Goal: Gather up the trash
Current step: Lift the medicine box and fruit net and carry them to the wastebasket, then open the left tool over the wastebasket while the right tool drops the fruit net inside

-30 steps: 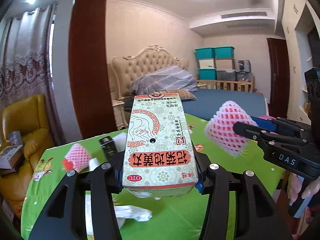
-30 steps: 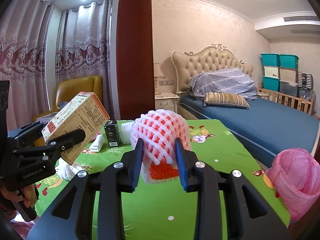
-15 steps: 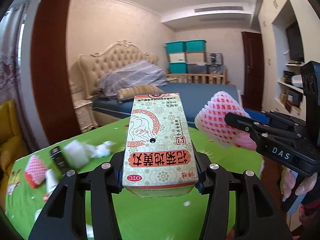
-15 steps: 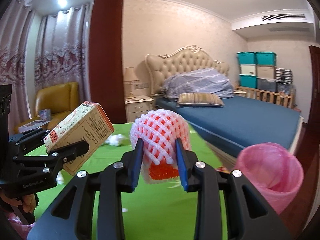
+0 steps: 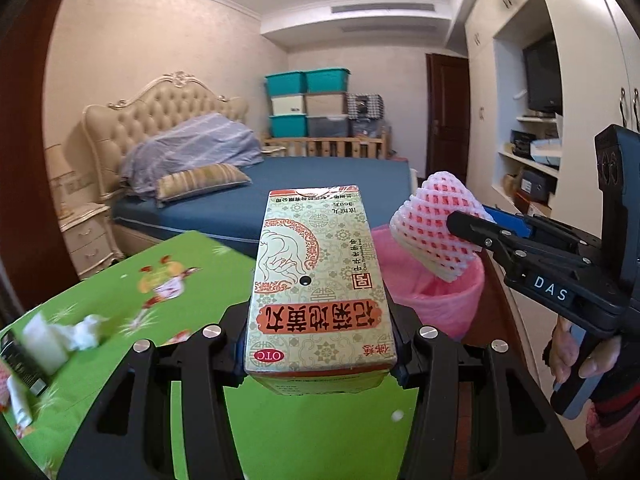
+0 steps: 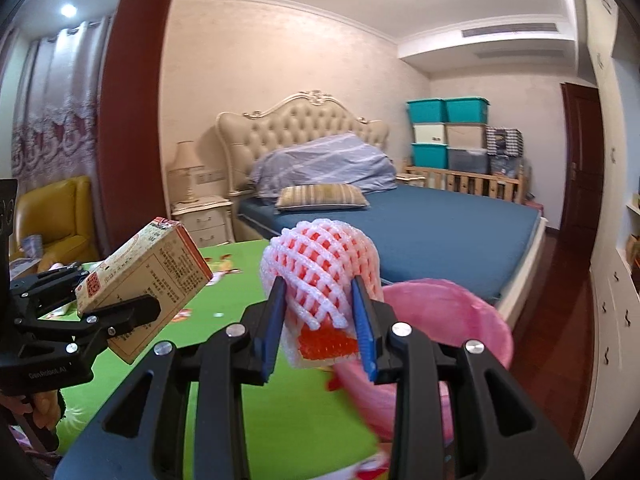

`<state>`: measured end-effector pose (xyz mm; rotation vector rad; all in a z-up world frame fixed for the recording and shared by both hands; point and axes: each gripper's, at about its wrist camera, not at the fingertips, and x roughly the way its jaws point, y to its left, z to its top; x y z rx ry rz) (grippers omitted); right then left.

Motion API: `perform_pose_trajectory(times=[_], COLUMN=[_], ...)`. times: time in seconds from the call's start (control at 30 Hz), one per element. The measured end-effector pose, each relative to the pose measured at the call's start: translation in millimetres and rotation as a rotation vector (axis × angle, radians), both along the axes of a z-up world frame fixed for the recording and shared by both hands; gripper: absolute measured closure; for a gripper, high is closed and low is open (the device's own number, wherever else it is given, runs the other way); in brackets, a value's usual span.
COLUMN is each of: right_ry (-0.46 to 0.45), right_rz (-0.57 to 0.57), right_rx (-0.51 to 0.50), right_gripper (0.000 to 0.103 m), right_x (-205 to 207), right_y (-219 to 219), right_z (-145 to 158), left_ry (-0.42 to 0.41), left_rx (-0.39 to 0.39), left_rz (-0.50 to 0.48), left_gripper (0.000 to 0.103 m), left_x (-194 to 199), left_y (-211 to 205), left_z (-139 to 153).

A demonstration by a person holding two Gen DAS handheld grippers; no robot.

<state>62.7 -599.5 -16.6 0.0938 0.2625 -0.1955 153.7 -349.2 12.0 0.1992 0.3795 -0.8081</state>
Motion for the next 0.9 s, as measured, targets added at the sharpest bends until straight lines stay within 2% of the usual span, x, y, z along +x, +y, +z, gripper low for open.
perform_pose_trajectory(times=[0.17, 0.43, 0.67, 0.73, 0.8, 0.83, 0.87, 0.9], right_ry=[0.027, 0.072, 0.096, 0.098, 0.092, 0.089, 0.086, 0.079], right_rz=[-0.070, -0.138, -0.139, -0.136, -0.117, -0.111, -0.114, -0.112], right_rx=[0.000, 0.021, 0.043, 0.047, 0.042, 0.043, 0.045, 0.049], right_gripper=[0.071, 0.070, 0.069, 0.066, 0.061, 0.047, 0.040, 0.038], right_x=[0, 14, 36, 41, 48, 50, 51, 50], right_y=[-43, -100, -122, -126, -127, -126, -129, -133], right_z=[-12, -36, -51, -53, -54, -54, -56, -55], left_ry=[0.018, 0.144, 0.145, 0.148, 0.160, 0.164, 0.166, 0.166], left_rx=[0.007, 0.003, 0.043, 0.040, 0.041, 0.039, 0.025, 0.011], left_rz=[-0.045, -0.092, -0.128, -0.137, -0.148, -0.145, -0.131, -0.125], left_gripper=[0.055, 0.054, 0.054, 0.054, 0.048, 0.033, 0.026, 0.026], left_x=[7, 38, 45, 48, 53, 56, 60, 62], left_y=[-40, -109, -163, -173, -183, -185, -185, -184], left_z=[-1, -19, -30, -30, -32, -33, -34, -35])
